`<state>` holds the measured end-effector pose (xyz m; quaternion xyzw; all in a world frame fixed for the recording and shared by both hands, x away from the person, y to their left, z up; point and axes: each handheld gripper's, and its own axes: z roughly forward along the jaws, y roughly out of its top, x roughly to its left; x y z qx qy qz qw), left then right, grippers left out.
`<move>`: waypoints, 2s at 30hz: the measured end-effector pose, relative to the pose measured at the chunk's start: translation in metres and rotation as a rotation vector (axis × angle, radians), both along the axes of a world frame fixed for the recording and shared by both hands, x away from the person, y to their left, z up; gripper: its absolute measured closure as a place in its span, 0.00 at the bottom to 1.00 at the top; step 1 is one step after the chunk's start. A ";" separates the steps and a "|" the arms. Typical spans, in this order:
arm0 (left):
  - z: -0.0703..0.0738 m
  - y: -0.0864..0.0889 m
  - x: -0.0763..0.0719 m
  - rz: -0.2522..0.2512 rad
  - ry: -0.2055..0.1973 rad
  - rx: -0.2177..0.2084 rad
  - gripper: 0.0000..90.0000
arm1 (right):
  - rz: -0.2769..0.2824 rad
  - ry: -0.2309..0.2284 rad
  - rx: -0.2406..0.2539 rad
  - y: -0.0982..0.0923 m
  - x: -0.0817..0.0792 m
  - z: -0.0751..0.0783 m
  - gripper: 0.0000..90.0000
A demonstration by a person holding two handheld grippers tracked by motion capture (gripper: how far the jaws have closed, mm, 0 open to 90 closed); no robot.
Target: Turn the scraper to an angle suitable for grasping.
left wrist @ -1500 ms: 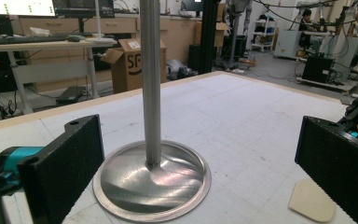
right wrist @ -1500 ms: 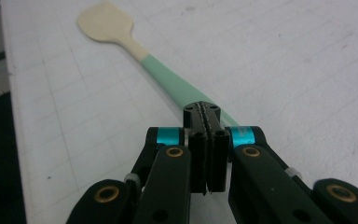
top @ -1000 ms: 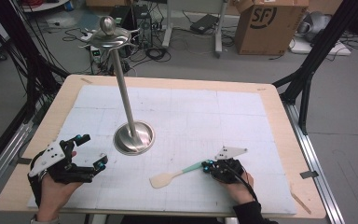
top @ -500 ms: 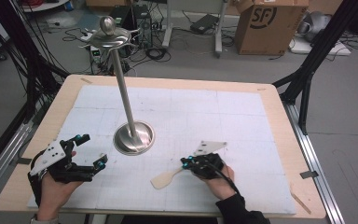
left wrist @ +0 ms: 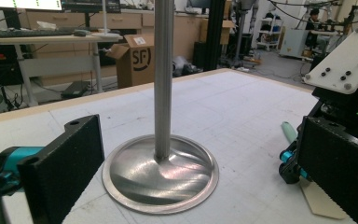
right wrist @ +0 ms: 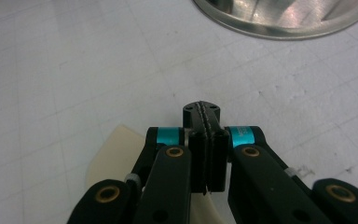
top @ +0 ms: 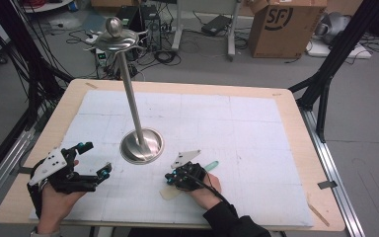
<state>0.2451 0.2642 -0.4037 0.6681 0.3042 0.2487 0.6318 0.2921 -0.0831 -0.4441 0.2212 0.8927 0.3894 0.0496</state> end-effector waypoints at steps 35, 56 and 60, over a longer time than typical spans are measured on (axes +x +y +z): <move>-0.003 -0.004 0.003 -0.008 0.019 0.010 0.02 | -0.241 -0.032 0.053 -0.150 -0.019 0.003 1.00; -0.004 -0.004 0.005 -0.011 0.020 0.006 0.02 | -0.137 -0.065 -0.016 -0.078 0.007 0.006 1.00; -0.005 -0.004 0.006 -0.014 0.023 0.012 0.02 | -0.065 -0.071 0.030 -0.071 -0.018 0.016 1.00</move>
